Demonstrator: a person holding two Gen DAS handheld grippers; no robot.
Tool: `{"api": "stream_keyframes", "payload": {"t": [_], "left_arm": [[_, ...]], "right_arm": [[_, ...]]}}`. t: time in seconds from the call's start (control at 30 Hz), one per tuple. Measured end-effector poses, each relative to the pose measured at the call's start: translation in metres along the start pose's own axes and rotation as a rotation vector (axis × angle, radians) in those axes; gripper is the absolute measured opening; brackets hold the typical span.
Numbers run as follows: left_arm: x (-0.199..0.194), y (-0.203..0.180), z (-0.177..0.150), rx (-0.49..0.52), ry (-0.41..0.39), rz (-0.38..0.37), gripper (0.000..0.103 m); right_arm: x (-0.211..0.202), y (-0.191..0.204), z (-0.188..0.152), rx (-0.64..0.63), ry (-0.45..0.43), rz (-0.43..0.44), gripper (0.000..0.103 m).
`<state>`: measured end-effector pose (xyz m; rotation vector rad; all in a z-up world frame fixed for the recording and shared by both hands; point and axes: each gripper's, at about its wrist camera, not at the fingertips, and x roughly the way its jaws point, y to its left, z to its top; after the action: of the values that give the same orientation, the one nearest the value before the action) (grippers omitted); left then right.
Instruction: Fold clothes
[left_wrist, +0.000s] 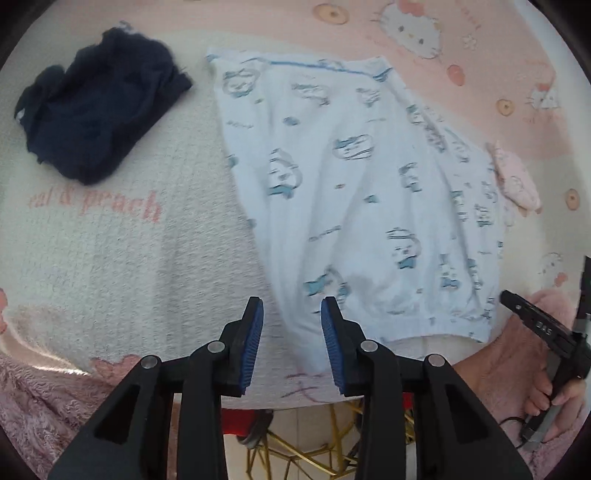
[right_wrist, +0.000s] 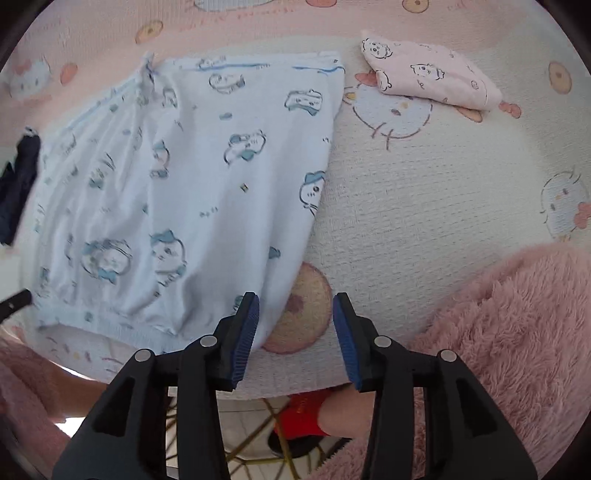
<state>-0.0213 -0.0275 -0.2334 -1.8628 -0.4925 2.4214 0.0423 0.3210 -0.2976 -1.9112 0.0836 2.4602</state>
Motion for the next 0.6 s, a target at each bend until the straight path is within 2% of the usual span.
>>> {"api": "stream_keyframes", "payload": {"t": [0.1, 0.17, 0.2, 0.3, 0.37, 0.47, 0.5, 0.53, 0.6], "left_arm": [[0.001, -0.042, 0.003, 0.099, -0.008, -0.091, 0.034], [0.001, -0.058, 0.018, 0.169, 0.014, -0.103, 0.034], [0.002, -0.063, 0.030, 0.201, 0.029, -0.115, 0.034], [0.038, -0.103, 0.044, 0.285, 0.082, -0.133, 0.034], [0.048, -0.108, 0.039, 0.297, 0.110, -0.105, 0.034], [0.064, -0.115, 0.032, 0.315, 0.151, -0.063, 0.034], [0.067, -0.116, 0.030, 0.317, 0.165, -0.054, 0.034], [0.063, -0.109, 0.030, 0.293, 0.176, -0.077, 0.034], [0.047, -0.091, 0.034, 0.240, 0.151, -0.125, 0.034]], "right_arm": [[0.001, -0.010, 0.008, 0.016, -0.002, 0.044, 0.042], [0.004, -0.015, 0.013, 0.023, 0.007, 0.074, 0.042], [0.005, -0.017, 0.014, 0.023, 0.006, 0.063, 0.042], [0.020, -0.024, 0.010, 0.018, 0.077, 0.045, 0.042], [0.022, -0.028, 0.005, 0.006, 0.094, 0.028, 0.042], [0.021, -0.048, 0.001, 0.034, 0.103, -0.116, 0.042], [0.022, -0.058, 0.000, 0.069, 0.113, -0.139, 0.042], [0.022, -0.071, -0.001, 0.129, 0.126, -0.107, 0.042], [0.018, -0.081, 0.000, 0.185, 0.096, -0.028, 0.042]]}}
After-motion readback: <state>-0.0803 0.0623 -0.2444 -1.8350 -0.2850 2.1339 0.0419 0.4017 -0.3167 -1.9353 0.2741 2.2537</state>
